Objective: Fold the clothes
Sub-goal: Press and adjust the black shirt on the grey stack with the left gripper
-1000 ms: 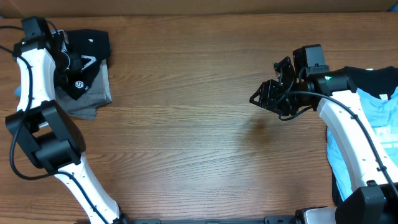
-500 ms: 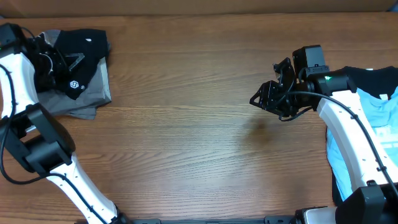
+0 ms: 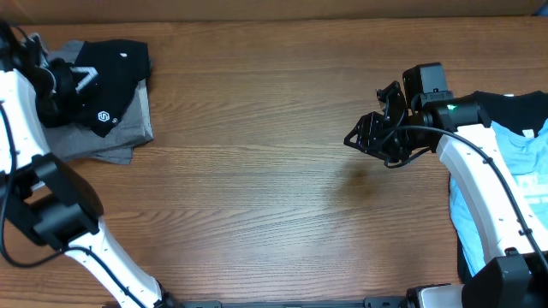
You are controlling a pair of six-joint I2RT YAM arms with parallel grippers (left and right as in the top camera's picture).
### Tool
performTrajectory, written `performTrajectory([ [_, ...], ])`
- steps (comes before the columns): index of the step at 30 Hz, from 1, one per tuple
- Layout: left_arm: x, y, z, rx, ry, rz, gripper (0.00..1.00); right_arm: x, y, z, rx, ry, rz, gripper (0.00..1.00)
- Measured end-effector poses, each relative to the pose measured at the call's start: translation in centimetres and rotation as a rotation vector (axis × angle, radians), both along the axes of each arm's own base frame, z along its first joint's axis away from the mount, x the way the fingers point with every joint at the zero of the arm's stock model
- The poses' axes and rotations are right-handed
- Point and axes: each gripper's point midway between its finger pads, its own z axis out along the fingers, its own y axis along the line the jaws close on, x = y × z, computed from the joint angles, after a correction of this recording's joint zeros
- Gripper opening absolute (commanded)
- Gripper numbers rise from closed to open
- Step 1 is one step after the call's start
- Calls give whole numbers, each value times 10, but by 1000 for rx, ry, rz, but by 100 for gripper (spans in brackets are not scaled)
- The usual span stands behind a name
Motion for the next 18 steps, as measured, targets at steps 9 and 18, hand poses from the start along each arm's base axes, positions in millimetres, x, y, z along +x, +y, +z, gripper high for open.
performTrajectory([
  [9, -8, -9, -46, -107, 98, -19, 49, 1, -1, 0, -5, -4, -1, 52],
  [18, -34, -46, 65, -83, 8, -111, 61, 14, -2, 16, -7, -112, -9, 75],
])
